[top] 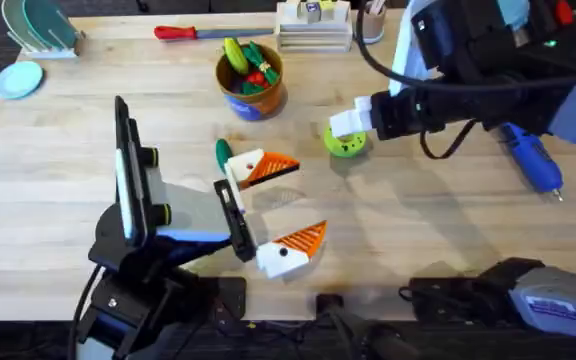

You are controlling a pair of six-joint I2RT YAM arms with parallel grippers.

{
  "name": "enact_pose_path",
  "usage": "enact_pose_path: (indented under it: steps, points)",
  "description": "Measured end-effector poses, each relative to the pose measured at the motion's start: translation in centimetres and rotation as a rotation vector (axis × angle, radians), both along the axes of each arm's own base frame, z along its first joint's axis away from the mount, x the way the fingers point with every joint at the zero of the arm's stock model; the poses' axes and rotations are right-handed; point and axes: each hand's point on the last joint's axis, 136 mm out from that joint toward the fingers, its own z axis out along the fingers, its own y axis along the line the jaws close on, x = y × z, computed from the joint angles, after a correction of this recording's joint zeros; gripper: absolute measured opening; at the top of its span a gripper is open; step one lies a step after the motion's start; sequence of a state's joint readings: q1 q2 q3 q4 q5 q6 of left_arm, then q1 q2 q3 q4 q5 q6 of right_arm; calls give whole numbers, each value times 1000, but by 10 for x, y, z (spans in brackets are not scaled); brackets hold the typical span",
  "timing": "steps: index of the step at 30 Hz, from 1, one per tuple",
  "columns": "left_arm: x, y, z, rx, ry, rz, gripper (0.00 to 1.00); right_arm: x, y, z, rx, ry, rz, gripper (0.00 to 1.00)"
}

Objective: Pick up the gripper from the table and insert it into the empty holder that is missing its gripper. Then pick up a screw, insert it into the mounting hole, and use the screwdriver to tighten it. Finally, clean up the table by picking up the vegetable and placing it into the bucket.

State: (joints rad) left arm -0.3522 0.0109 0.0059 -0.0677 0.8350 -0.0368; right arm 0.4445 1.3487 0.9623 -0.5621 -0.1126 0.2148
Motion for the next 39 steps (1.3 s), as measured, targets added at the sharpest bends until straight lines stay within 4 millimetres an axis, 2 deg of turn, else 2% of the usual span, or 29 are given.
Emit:
enact_pose_path:
  steps: [3,6,7,14,17,20,25,39]
  points:
    - [-1,0,0,0,1,-7,993,1,-1,-1,-27,-19,23,913]
    - [-1,-1,0,0,0,-9,993,-2,6,-6,-63,-28,90,679]
    - [-2,-1,0,0,0,-9,993,-4,9,-10,-74,-22,115,635]
    - [-2,-1,0,0,0,-11,993,-14,24,-42,-158,33,221,475]
    - [-2,-1,0,0,0,-10,992,-16,27,-53,-184,51,242,338]
    - [-2,-1,0,0,0,-11,993,-16,26,-61,-207,65,245,312]
    - [-2,-1,0,0,0,-11,993,-13,22,-61,-233,51,236,281]
    - [-2,-1,0,0,0,-11,993,-5,25,-61,-233,20,230,271]
